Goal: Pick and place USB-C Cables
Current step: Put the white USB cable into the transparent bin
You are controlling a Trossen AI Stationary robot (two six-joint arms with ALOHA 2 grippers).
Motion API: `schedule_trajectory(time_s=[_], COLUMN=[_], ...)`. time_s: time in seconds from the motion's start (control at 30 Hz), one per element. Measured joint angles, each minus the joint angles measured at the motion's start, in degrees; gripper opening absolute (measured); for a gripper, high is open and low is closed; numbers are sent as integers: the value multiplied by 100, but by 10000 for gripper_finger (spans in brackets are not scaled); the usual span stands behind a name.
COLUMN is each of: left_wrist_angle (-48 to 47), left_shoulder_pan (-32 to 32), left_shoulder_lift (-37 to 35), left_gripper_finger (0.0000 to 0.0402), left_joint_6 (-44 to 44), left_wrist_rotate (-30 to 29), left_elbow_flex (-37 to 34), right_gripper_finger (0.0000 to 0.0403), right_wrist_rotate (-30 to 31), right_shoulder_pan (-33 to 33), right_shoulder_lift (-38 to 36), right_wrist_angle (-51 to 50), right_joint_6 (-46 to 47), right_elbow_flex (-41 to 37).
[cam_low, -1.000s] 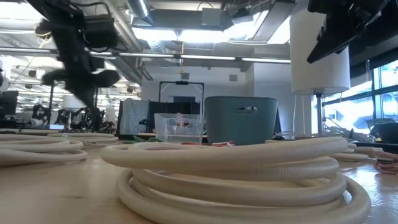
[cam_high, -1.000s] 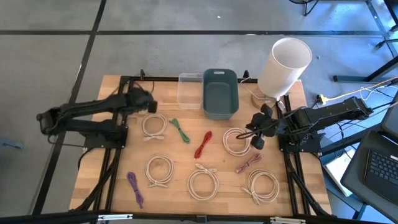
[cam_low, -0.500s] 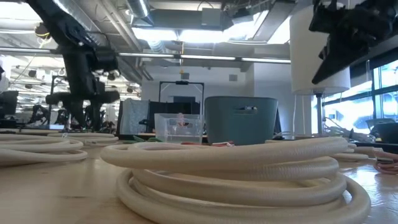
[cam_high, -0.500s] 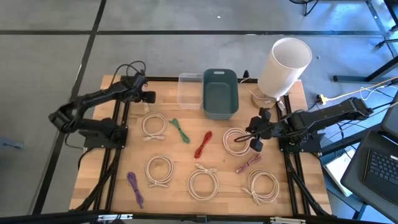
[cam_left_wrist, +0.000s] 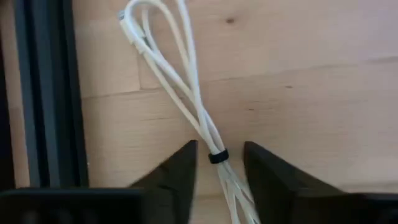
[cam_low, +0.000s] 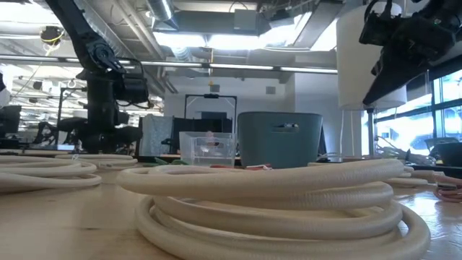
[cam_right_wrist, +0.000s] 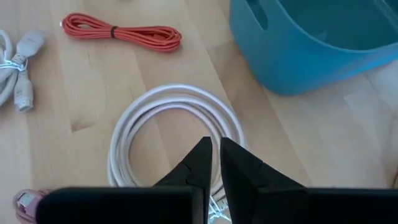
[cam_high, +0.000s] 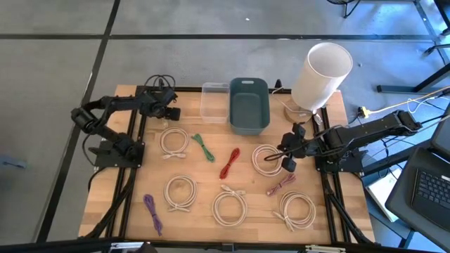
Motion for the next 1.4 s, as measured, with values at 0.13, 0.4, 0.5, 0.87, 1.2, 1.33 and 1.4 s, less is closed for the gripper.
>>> schedule_trajectory(time_s=[0.13,0.4,0.5,0.87,1.2,1.33,1.4], left_wrist_angle=[-169,-314,127,4126,4084,2837,2261], left_shoulder_pan=[-58,-221,-413,-998,-1083,-1141,-1174], left_shoulder_lift=[-170,-592,-1076,-2750,-969,-38,320], left_gripper_finger=[19,5,5,4,4,4,4], left_joint_6=[184,599,954,1109,713,683,756], left_wrist_rotate=[-100,-47,380,2762,2897,2975,2687], left_elbow_flex=[-24,-166,-103,187,1458,2429,2826], right_gripper_finger=[37,37,37,37,37,37,37], right_wrist_rotate=[84,85,158,939,1179,942,748], right_shoulder_pan=[-1,4,4,4,4,4,4], right_shoulder_lift=[0,0,0,0,-1,-2,-2], right_wrist_angle=[11,40,40,129,417,446,444], right_joint_6=[6,2,-34,-167,-154,-133,-125], right_elbow_flex=[0,0,0,0,0,-1,-1])
